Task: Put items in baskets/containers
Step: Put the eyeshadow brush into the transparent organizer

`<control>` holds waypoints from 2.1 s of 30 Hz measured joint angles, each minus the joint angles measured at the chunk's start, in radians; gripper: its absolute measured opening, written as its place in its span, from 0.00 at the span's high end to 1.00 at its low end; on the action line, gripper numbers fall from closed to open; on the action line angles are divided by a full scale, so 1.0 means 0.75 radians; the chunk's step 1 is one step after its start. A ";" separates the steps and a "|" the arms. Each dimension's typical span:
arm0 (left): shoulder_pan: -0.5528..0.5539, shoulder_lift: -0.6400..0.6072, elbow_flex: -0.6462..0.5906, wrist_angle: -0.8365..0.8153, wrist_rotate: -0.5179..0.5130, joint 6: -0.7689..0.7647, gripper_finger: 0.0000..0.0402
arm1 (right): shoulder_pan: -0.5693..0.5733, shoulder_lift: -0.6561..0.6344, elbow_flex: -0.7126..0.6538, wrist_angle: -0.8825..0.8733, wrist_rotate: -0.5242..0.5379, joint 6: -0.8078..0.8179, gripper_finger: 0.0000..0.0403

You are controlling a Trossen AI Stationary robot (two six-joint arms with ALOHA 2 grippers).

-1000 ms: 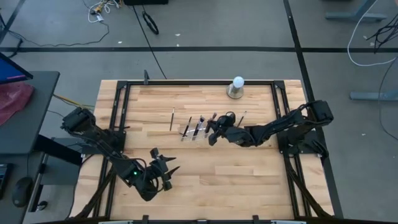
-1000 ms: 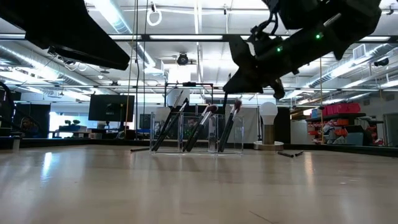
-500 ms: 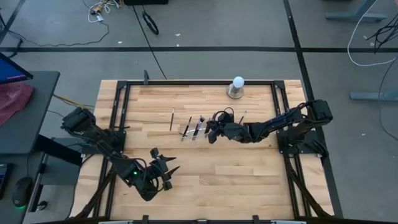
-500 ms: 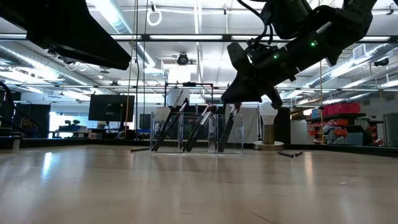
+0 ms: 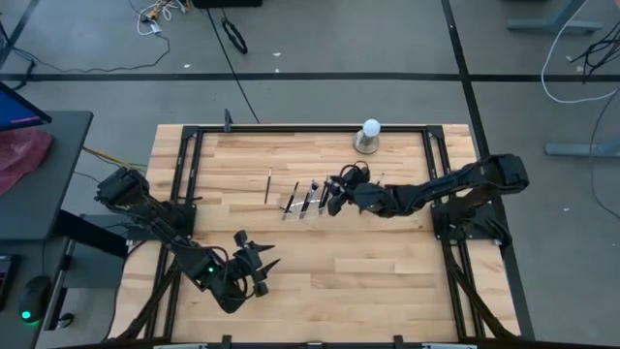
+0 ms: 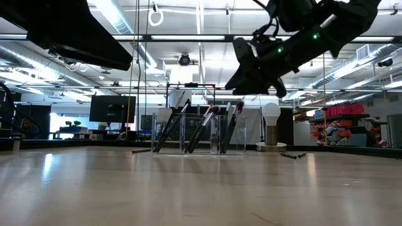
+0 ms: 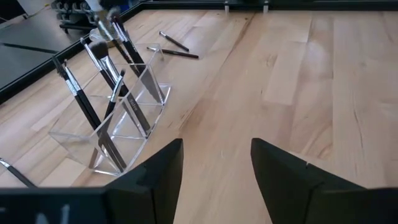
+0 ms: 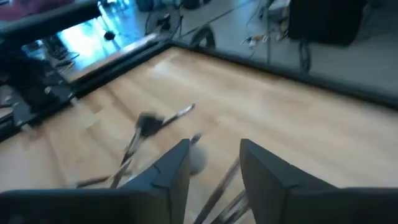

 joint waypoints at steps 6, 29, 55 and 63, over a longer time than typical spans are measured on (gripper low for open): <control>0.000 0.000 0.000 0.005 0.000 0.000 0.51 | -0.002 -0.198 0.000 -0.098 0.043 -0.137 0.66; 0.032 0.001 0.000 0.020 -0.026 -0.001 0.51 | 0.213 -0.374 0.000 -1.306 0.036 0.598 0.73; 0.043 0.001 0.000 0.021 -0.020 -0.010 0.51 | -0.025 0.300 0.005 -0.885 0.128 0.655 0.65; 0.042 0.001 0.000 0.021 -0.019 -0.010 0.51 | 0.009 0.300 -0.041 -0.812 0.080 0.641 0.84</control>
